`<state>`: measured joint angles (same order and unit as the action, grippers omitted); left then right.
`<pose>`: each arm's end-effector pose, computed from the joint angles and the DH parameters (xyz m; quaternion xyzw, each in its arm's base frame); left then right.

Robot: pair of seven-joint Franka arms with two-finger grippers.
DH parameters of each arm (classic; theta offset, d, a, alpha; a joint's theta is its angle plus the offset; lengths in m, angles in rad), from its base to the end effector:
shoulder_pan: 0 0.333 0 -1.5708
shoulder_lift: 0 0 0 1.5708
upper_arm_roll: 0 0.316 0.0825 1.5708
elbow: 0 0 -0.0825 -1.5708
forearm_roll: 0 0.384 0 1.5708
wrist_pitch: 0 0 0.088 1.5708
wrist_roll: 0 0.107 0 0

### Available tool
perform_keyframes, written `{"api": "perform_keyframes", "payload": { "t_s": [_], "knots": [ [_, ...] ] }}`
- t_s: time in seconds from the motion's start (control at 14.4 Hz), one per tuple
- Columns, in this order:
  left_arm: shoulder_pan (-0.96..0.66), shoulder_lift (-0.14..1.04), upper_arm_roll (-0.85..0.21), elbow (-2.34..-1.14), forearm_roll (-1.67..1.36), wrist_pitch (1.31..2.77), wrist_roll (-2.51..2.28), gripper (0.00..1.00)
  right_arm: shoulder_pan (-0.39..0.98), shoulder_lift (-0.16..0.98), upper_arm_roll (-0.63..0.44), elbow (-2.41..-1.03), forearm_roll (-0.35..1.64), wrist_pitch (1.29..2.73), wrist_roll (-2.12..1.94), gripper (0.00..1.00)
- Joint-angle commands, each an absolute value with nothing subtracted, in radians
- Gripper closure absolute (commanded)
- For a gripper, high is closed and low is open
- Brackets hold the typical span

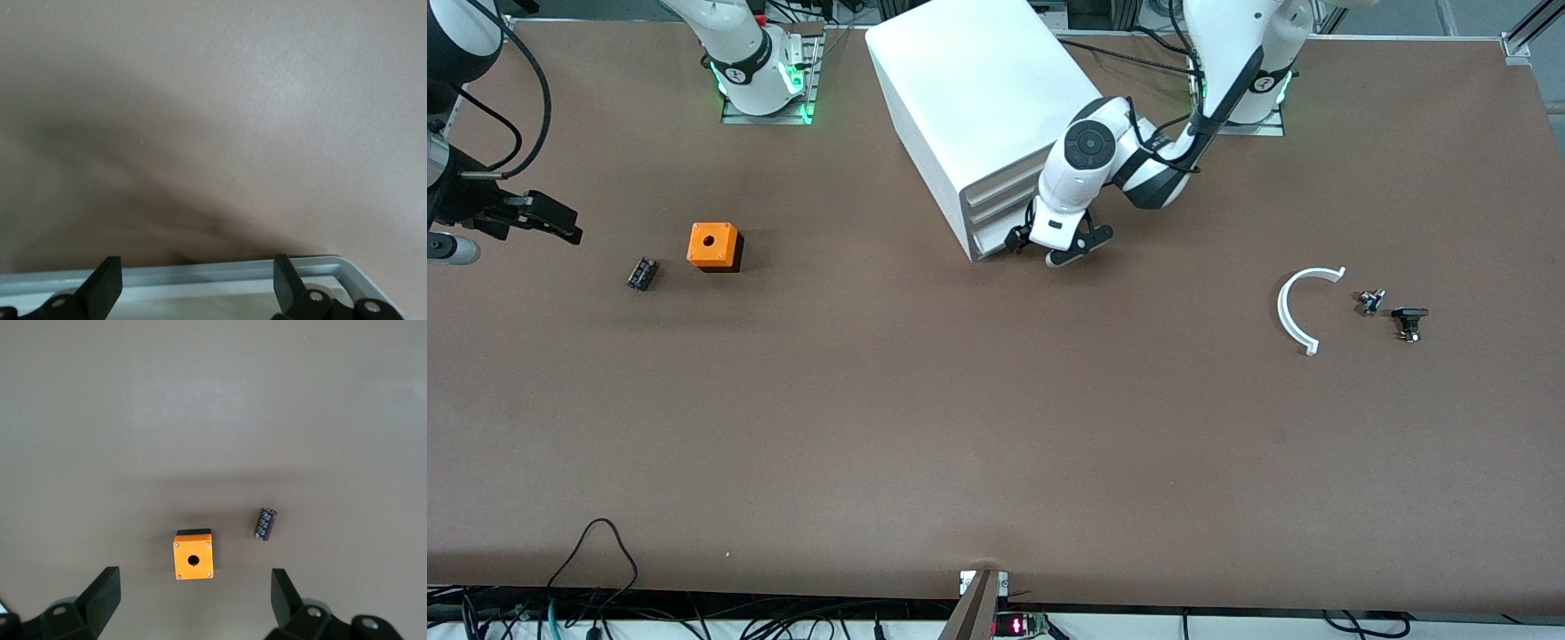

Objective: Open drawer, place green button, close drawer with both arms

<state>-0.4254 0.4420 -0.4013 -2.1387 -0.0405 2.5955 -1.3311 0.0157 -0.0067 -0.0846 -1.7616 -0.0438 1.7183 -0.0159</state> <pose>0.3922 -0.4242 0.2158 0.9541 0.2834 -0.0722 0.0649 0.5554 -0.0425 0.5503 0.9993 -0.0229 -0.0192 0.0205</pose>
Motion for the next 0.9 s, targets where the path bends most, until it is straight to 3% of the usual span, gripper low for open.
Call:
{"api": "perform_keyframes", "payload": {
  "t_s": [0.0, 0.28, 0.55, 0.83],
  "knots": [
    [-0.422, 0.4, -0.419, -2.163, -0.015, 2.554, -1.377, 0.0, 0.015, -0.006, -0.086, -1.749, -0.026, 1.71, -0.02, 0.0],
    [-0.336, 0.359, -0.408, -2.145, -0.012, 2.551, -1.347, 0.0, 0.015, -0.005, -0.086, -1.749, -0.026, 1.71, -0.02, 0.0],
    [-0.16, 0.241, -0.322, -2.117, 0.002, 2.485, -0.886, 0.0, 0.015, -0.005, -0.086, -1.749, -0.026, 1.71, -0.018, 0.0],
    [-0.002, 0.04, -0.301, -2.071, 0.002, 2.211, -0.523, 0.0, 0.015, -0.003, -0.086, -1.749, -0.026, 1.71, -0.018, 0.0]
  ]
}}
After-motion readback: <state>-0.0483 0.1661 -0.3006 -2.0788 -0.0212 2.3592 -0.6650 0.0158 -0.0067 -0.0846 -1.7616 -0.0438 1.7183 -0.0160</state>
